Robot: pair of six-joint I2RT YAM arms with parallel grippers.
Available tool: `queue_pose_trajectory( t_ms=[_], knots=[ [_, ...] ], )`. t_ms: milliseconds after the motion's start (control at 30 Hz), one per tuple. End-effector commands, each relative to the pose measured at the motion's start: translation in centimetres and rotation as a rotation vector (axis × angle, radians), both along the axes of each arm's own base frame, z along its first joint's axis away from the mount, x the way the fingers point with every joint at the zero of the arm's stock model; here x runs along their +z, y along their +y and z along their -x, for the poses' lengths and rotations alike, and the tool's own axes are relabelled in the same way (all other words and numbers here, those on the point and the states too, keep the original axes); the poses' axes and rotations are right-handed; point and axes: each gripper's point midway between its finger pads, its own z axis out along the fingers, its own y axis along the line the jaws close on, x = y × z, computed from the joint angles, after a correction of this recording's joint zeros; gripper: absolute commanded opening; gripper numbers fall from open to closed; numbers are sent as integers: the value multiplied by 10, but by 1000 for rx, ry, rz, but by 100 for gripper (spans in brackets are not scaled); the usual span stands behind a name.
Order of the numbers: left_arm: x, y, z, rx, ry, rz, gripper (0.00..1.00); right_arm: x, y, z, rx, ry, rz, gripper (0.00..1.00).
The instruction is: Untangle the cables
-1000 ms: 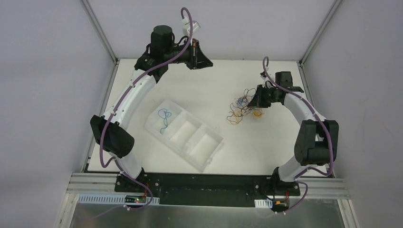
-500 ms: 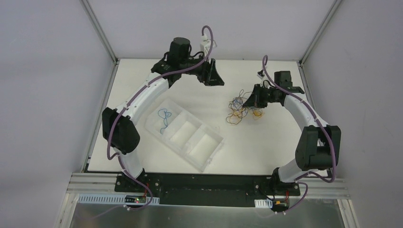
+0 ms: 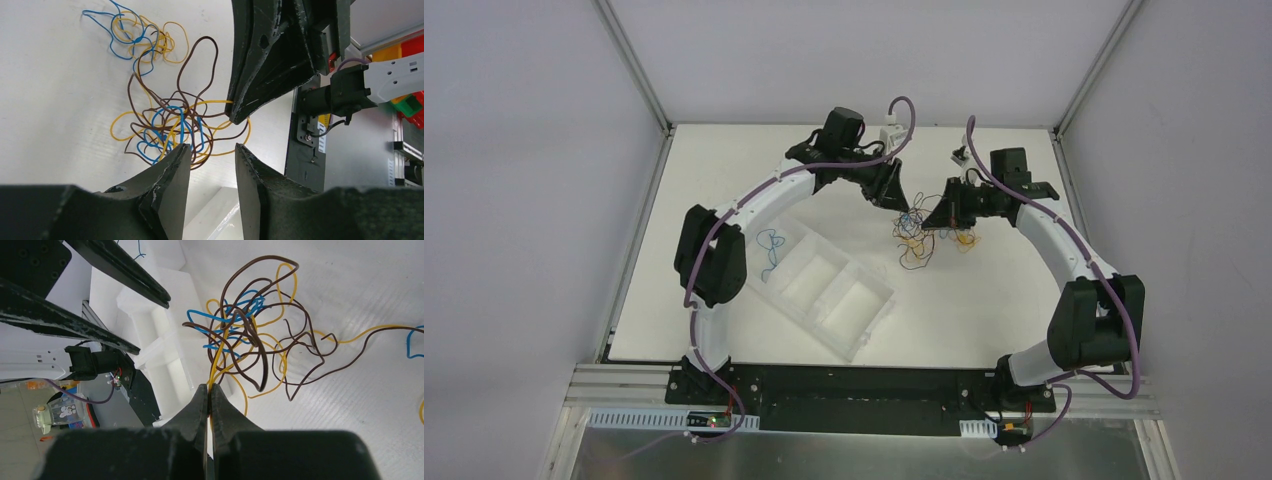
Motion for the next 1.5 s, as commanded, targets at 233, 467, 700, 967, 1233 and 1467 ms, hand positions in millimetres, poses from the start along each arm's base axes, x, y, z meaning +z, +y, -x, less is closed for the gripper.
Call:
queue_pose_trajectory(
  t_ms=[233,467,700,967,1233,1467],
  knots=[
    [-8,-17,7,-82,-84,3,37,34,17,6,58,-50,-57,0],
    [-22,-23,6,-89,-79,-19,28,38,20,4,63,-49,-59,0],
    [-5,-15,7,-74,-105,-7,28,28,17,11,85,-32,-34,0],
    [35,-2,24,-79,-33,73,37,24,15,17,105,-29,-24,0],
    [52,-15,11,-28,1,131,42,27,18,22,128,-31,-34,0],
    [39,-18,-6,1,-75,106,48,32,20,32,167,-32,-50,0]
  ],
)
